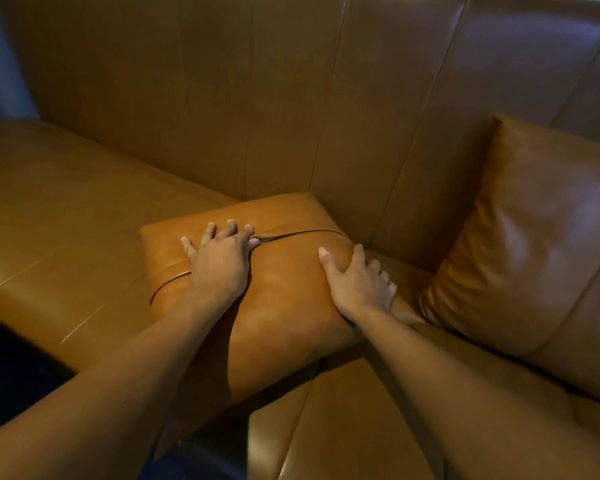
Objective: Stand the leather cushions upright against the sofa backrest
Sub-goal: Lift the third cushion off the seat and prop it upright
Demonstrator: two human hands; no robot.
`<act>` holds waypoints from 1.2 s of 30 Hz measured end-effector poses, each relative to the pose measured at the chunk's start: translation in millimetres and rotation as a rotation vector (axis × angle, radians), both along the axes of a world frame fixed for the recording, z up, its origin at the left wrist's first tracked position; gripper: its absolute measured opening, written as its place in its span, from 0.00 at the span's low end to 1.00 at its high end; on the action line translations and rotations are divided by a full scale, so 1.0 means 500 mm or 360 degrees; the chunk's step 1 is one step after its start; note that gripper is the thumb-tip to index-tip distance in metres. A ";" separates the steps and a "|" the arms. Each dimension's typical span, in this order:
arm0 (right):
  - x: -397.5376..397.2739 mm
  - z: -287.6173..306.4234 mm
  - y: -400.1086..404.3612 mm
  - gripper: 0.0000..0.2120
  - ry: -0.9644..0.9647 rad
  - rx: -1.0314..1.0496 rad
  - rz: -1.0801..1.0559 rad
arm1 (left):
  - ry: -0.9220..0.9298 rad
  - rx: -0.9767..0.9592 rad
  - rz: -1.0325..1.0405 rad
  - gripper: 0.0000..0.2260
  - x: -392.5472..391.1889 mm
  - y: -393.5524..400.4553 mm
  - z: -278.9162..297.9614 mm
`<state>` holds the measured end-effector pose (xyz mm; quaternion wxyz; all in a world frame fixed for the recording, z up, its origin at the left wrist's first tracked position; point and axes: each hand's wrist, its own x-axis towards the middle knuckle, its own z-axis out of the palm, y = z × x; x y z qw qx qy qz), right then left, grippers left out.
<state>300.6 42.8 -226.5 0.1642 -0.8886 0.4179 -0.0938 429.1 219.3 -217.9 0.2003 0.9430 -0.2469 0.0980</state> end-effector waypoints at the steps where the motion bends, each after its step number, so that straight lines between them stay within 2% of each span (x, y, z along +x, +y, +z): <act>1: -0.001 -0.002 -0.003 0.48 0.0013 0.0031 -0.0021 | -0.0014 0.0003 0.0004 0.21 -0.002 -0.001 -0.002; 9: 0.007 -0.023 -0.002 0.35 0.0022 -0.0114 -0.0009 | -0.0090 -0.0009 0.0033 0.21 -0.011 -0.007 -0.014; 18: 0.006 -0.035 0.017 0.26 -0.0205 -0.0354 -0.0024 | -0.0096 -0.0079 0.0017 0.20 -0.016 -0.006 -0.024; 25: 0.002 0.021 0.020 0.20 -0.0524 -0.0410 0.0035 | -0.0012 -0.0525 0.0176 0.16 -0.038 -0.001 0.007; 30: 0.010 0.135 -0.028 0.17 -0.0759 -0.0880 0.0274 | 0.0017 -0.1020 0.0260 0.18 -0.065 -0.033 0.043; 33: 0.010 0.223 -0.081 0.19 -0.0764 -0.1129 0.0478 | 0.0008 -0.1317 0.0163 0.16 -0.084 -0.080 0.071; 36: 0.010 0.303 -0.142 0.17 -0.0842 -0.1294 0.0653 | 0.0056 -0.1433 0.0004 0.18 -0.093 -0.138 0.091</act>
